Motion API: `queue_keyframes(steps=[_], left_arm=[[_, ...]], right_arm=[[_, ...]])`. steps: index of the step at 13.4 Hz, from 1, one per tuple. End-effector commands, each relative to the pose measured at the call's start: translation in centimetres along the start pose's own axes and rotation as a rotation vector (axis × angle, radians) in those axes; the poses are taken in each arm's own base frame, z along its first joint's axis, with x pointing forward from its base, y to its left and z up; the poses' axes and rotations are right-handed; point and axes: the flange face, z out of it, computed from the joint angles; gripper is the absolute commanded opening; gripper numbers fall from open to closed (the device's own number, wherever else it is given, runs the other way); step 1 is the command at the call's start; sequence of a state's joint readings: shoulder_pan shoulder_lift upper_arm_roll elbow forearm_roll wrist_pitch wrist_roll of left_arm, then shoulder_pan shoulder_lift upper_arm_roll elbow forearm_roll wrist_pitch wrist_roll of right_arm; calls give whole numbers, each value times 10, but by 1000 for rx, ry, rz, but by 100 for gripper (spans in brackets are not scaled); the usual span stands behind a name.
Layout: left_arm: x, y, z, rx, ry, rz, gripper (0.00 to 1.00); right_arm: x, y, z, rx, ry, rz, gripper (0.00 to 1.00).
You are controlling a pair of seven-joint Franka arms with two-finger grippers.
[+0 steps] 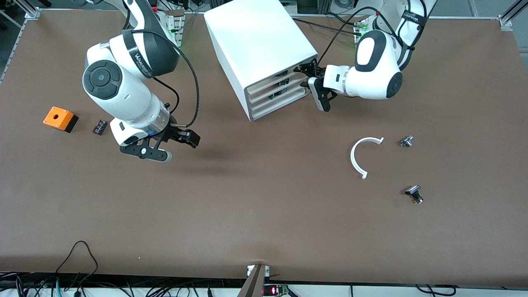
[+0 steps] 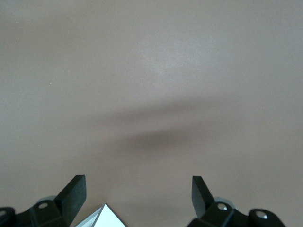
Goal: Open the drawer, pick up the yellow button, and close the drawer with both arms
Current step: 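Grasp the drawer front of the white cabinet with the left gripper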
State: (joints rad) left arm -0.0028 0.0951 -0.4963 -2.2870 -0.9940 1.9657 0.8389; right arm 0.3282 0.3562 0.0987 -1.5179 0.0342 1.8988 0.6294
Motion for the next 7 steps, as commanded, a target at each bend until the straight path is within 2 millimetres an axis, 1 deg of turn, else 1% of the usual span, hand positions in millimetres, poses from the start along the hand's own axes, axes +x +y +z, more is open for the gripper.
queue_keyframes(steps=[1,3,5,7], left_arm=[[-5,-15,10,-101,21,47,61],[-4,-12,10,-146,45,37,56],[-3,-6,12,-214,78,14,55],[-3,0,18,-232,68,18,50]], right_arm=[[2,-6,2,9,-2,12,99],[2,-5,3,7,-4,12,99],[2,-5,3,7,-4,14,99],[2,-5,3,7,-4,12,99]])
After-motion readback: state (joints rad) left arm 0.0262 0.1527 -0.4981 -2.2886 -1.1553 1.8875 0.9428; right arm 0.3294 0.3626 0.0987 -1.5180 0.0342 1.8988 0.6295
